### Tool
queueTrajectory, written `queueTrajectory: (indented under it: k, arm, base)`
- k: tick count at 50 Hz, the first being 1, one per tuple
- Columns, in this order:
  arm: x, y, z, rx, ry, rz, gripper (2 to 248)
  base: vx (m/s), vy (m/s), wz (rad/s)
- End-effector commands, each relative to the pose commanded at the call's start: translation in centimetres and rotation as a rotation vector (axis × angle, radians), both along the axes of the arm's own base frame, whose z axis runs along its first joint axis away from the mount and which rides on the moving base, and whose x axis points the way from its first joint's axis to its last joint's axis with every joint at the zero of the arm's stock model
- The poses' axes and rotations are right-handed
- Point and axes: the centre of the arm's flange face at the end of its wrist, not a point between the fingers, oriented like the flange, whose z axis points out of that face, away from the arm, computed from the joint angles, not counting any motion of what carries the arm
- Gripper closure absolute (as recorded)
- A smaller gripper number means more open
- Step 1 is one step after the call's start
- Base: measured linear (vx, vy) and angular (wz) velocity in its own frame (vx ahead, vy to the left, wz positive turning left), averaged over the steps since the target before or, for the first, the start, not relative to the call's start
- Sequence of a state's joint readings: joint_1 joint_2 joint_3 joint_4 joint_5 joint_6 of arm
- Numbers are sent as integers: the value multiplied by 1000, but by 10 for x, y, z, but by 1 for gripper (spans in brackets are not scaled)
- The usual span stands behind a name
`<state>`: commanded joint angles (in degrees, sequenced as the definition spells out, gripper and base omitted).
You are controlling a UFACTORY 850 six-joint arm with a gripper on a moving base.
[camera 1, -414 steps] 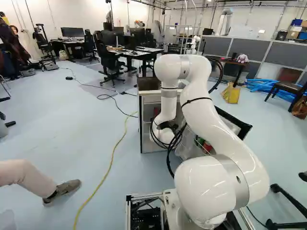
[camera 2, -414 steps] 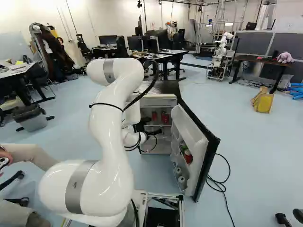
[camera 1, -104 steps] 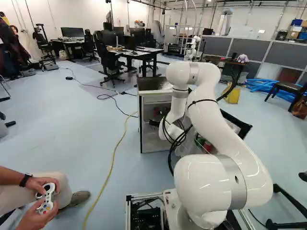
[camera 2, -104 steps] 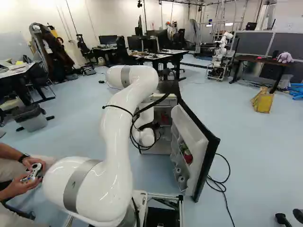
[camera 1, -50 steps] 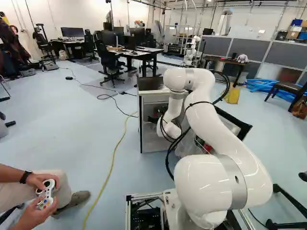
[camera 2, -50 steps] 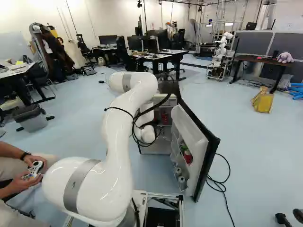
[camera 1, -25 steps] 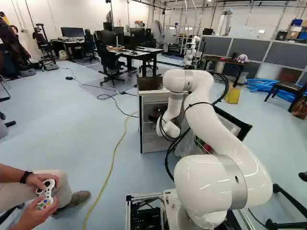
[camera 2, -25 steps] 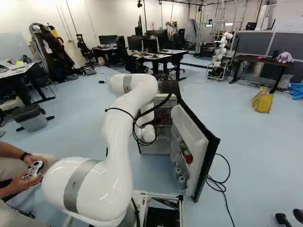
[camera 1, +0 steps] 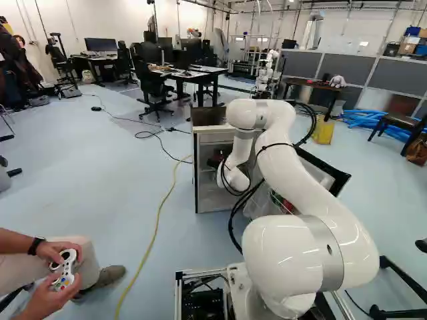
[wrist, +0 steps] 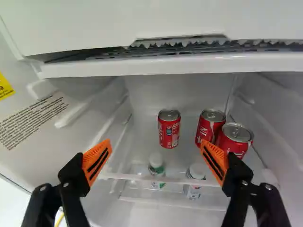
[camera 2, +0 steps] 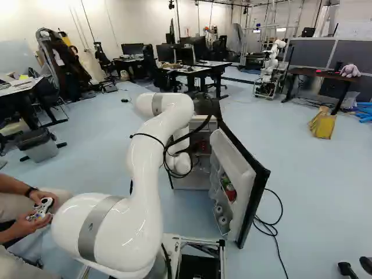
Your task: Grab a drink from the fridge
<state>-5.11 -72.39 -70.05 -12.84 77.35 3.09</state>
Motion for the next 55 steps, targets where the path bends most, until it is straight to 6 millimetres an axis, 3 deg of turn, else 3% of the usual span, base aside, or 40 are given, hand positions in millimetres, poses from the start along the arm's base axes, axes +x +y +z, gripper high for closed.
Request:
queueTrajectory:
  k: [55]
  arm:
    - [15, -7, -7, -7, -3, -78, 5]
  base:
    - [0, 0, 0]
